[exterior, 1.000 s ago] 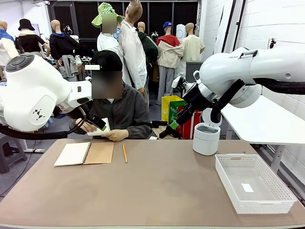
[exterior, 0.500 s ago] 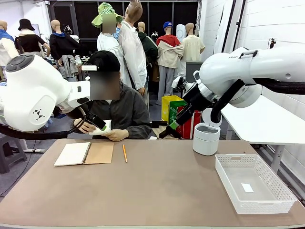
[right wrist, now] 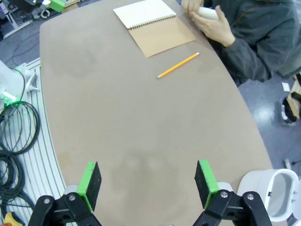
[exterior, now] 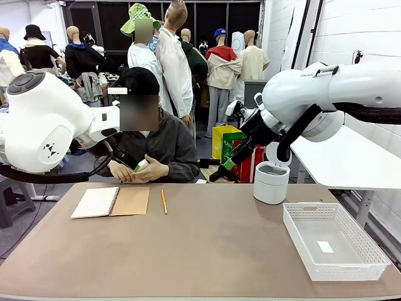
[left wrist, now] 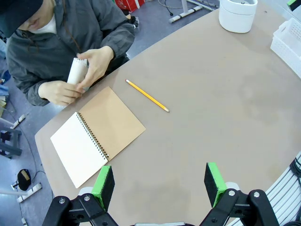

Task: Sort the paper based on its condition.
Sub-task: If a person hands you a paper, place it in the Organizing basket , and if it's crumpled, put it in the Trash can.

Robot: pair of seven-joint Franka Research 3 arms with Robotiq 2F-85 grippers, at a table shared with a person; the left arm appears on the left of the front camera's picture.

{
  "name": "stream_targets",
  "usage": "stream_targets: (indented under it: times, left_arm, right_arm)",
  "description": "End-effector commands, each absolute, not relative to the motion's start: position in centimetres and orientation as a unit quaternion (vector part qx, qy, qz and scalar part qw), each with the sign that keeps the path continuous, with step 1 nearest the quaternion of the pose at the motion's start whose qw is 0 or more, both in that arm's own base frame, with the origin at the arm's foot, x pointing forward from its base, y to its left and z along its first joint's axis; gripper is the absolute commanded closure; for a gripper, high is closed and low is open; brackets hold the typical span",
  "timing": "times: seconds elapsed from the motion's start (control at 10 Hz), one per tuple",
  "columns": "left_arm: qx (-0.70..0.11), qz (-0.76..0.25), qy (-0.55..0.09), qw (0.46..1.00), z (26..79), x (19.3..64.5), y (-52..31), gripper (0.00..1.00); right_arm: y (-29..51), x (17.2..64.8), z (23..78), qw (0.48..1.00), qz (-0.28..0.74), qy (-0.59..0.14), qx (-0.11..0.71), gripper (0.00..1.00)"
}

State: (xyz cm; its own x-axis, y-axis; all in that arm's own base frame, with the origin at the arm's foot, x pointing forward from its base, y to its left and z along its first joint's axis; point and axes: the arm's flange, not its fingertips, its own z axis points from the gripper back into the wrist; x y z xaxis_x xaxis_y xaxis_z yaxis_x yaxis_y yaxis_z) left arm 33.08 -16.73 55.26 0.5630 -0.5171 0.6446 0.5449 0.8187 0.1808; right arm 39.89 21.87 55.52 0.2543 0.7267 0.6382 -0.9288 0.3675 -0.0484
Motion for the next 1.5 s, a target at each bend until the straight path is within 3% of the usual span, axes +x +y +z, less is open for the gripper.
stream_targets:
  times: [0.0,1.4]
  left_arm:
    - [-0.018,-0.299,-0.358,0.884,55.2,33.08,-16.65,0.0]
    - [-0.018,-0.299,-0.358,0.884,55.2,33.08,-16.65,0.0]
  right_arm:
    - [21.8,39.93,55.36,0.774,0.535,-0.292,0.171,0.0]
    - [21.8,39.93,55.36,0.774,0.535,-0.292,0.171,0.0]
